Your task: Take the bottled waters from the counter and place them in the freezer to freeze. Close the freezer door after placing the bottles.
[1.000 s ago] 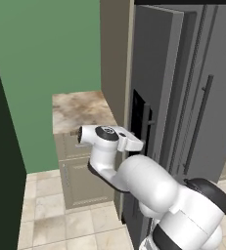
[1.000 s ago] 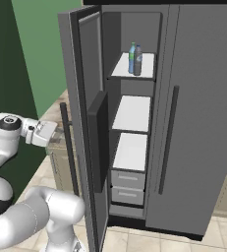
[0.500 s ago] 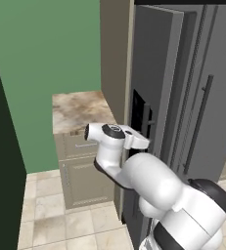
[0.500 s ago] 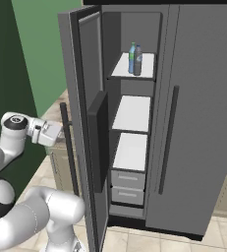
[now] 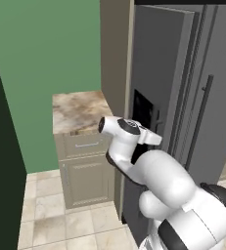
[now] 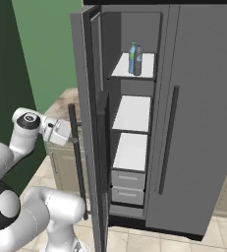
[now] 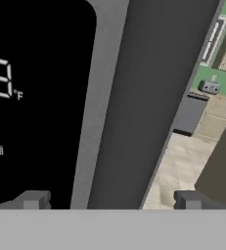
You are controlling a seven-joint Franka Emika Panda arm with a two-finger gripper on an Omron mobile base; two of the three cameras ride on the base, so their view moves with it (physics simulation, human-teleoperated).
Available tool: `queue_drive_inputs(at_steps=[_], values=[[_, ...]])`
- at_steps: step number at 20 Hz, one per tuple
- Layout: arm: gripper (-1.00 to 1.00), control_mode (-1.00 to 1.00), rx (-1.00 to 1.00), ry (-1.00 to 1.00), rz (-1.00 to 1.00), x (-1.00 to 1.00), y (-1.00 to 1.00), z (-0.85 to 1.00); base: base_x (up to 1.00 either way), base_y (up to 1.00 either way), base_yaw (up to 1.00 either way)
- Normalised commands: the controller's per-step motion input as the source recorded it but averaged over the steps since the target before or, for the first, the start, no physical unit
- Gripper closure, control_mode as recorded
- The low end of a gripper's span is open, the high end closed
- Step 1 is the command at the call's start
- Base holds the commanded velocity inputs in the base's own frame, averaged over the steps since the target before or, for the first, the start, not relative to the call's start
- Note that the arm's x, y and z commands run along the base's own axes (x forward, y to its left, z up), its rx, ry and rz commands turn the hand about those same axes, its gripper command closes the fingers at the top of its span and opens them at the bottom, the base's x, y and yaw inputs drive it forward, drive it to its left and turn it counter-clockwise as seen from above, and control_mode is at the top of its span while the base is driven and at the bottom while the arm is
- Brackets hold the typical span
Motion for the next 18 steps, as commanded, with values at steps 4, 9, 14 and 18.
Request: queue_drive_inputs(at_steps=[4, 9, 14, 18], values=[[-1.0, -1.0, 0.19, 0.07, 0.07, 0.11, -0.61, 0.01, 0.0, 0.0, 0.0], [-1.0, -1.0, 0.11, 0.0, 0.1, 0.0, -0.5, 0.0, 0.0, 0.0, 0.0], [-1.0, -1.0, 0.02, 0.0, 0.15, 0.03, -0.51, 0.0, 0.0, 0.0, 0.0], [-1.0, -1.0, 0.0, 0.0, 0.14, 0.25, -0.38, 0.0, 0.0, 0.0, 0.0]])
